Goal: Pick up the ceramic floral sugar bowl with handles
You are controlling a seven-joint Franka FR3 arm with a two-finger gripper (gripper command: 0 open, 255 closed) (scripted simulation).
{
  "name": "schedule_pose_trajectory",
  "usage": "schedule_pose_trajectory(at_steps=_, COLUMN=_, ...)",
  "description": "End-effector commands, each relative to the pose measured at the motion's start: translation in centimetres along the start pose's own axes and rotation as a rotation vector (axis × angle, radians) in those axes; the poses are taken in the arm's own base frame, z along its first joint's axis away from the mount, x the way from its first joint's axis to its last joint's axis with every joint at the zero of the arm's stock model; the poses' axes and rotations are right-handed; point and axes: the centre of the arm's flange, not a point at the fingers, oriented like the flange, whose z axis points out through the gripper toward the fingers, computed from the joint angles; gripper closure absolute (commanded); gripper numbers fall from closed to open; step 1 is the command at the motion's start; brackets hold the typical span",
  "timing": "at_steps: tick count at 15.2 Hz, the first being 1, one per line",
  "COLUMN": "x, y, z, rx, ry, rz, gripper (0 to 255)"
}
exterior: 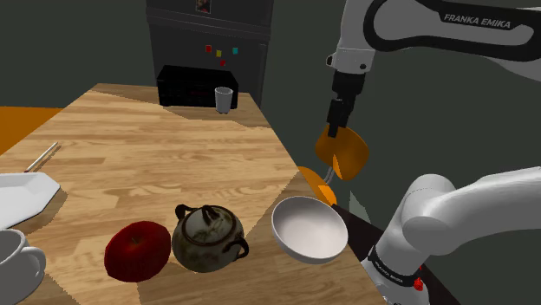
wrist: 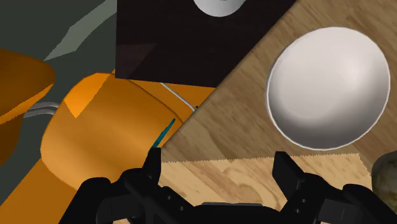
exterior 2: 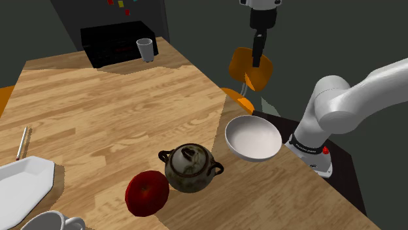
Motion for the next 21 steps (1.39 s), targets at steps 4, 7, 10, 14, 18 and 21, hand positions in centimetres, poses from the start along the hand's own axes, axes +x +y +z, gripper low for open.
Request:
schedule_pose_trajectory(at_steps=4, x=0.8, y=-3.8, z=0.6, rx=-0.001, ry=0.010, rz=0.007, gripper=0)
schedule_pose_trajectory(at_steps=7, x=1.7, y=-7.6, z=1.1, rx=-0.002, ry=0.019, rz=0.013, gripper=0)
schedule_pose_trajectory(at_steps=10, x=2.5, y=-11.4, z=1.7, rx=-0.003, ry=0.029, rz=0.020, gripper=0)
schedule_pose_trajectory(at_steps=14, x=3.7, y=-16.5, z=2.4, rx=-0.004, ry=0.042, rz=0.029, gripper=0)
schedule_pose_trajectory(at_steps=18, x=5.0, y=-21.5, z=3.1, rx=-0.005, ry=0.055, rz=0.037, gripper=0)
schedule_pose_trajectory(at_steps=21, x=6.0, y=-25.3, z=3.7, rx=-0.006, ry=0.065, rz=0.044, gripper=0)
